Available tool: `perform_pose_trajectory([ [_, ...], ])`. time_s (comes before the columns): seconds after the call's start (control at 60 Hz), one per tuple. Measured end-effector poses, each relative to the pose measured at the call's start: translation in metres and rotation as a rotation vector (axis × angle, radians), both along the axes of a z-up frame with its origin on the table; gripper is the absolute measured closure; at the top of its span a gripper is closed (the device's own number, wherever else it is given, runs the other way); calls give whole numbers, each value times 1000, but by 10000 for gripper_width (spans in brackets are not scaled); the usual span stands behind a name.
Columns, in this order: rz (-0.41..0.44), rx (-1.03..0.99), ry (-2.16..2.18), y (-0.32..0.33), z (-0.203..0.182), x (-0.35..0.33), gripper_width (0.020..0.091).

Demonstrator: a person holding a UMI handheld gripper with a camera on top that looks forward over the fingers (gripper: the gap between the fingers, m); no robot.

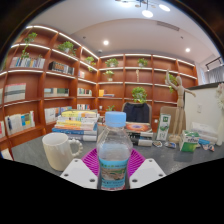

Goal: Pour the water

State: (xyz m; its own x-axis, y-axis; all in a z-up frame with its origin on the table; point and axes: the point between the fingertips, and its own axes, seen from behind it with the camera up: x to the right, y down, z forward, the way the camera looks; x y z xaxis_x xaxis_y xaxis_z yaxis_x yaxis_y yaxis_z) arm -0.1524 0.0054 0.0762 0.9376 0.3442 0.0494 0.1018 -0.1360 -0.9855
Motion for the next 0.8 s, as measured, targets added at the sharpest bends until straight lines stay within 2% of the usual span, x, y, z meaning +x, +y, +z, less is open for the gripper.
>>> perform_pose_trajectory([
  [0.05,-3,2,-9,-3,1,-1,792],
  [0.1,-5,-1,0,-3,2,-1,762],
  [0.25,2,-32,24,-3,-4,0,596],
  [0.283,-3,-53,37,-4,-5,2,492],
  [0.317,-5,-71,42,-7,-8,2,348],
  [0.333,-5,-77,42,-9,-9,2,238],
  [0.35,-6,-83,41,-10,-9,3,225],
  [0.4,-22,-91,40,-16,-10,6,278],
  [0.517,-88,-87,62,-37,-1,26,254],
  [0.8,-242,-105,59,-104,26,76,249],
])
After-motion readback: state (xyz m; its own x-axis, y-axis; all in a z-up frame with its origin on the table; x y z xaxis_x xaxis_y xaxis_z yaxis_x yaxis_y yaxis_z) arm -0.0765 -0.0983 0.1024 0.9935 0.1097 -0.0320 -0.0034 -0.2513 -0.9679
